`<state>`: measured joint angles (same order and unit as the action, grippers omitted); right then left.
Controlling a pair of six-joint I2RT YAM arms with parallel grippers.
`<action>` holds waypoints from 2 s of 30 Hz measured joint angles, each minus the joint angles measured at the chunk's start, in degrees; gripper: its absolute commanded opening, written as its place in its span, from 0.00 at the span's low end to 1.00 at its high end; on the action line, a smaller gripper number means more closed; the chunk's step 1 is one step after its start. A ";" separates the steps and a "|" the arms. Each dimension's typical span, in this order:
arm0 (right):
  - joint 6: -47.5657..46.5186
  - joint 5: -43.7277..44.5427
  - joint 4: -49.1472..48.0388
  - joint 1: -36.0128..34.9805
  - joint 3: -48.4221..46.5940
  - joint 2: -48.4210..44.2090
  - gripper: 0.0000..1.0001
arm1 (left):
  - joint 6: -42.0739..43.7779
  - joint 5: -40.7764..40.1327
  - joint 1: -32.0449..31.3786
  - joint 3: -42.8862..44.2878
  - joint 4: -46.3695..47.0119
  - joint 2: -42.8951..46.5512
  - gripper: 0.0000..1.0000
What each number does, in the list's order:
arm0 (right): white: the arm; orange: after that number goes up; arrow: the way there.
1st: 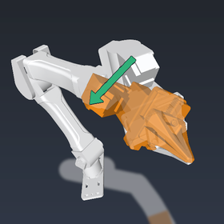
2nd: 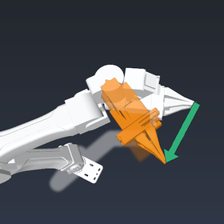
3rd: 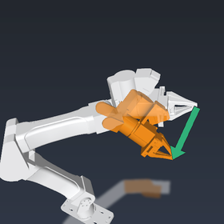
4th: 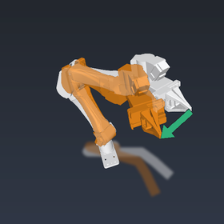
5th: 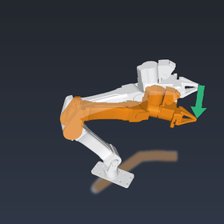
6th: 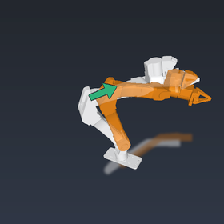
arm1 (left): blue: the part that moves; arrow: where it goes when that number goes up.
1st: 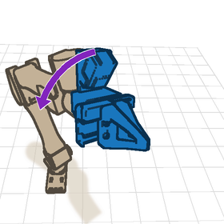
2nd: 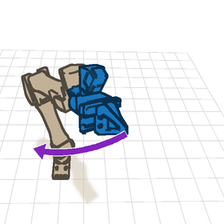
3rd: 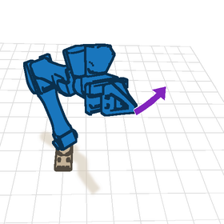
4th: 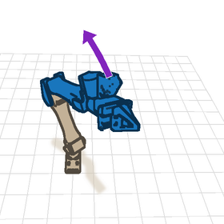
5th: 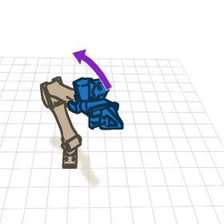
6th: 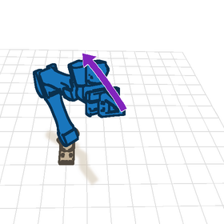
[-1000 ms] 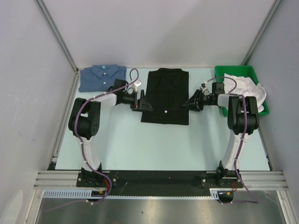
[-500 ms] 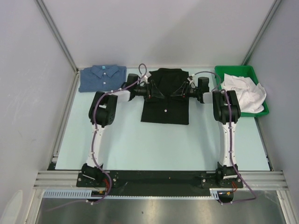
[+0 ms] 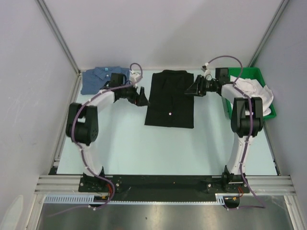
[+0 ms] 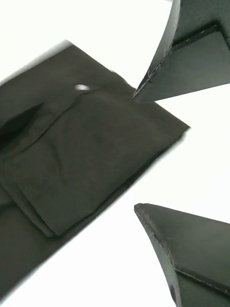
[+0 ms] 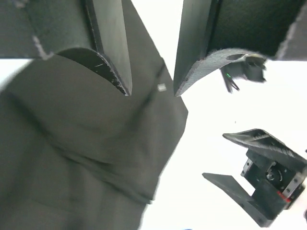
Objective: Fold and stack the long sleeve shirts
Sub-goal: Fold the shirt
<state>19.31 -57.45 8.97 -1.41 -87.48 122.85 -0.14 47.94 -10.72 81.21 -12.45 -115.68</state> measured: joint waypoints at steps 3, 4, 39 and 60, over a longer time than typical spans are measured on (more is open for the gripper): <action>-5.90 -0.13 3.32 -2.38 0.00 -6.43 0.41 | 17.49 -7.23 -4.66 -7.87 -1.09 11.61 0.87; -6.40 -0.24 3.15 -3.50 -0.02 -7.10 0.41 | 22.75 -10.10 -7.45 -11.78 0.26 15.45 0.86; -4.96 -0.70 -0.44 -10.38 -0.79 1.01 0.45 | 52.24 -34.75 -38.29 -31.21 4.13 29.09 0.00; -22.67 -3.93 12.74 -20.35 14.08 -2.95 0.37 | 39.60 -14.29 -33.35 -0.81 -38.75 21.49 0.04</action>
<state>-3.36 -61.39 21.71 -21.76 -73.41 119.90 39.46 33.65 -44.07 80.40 -51.20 -94.19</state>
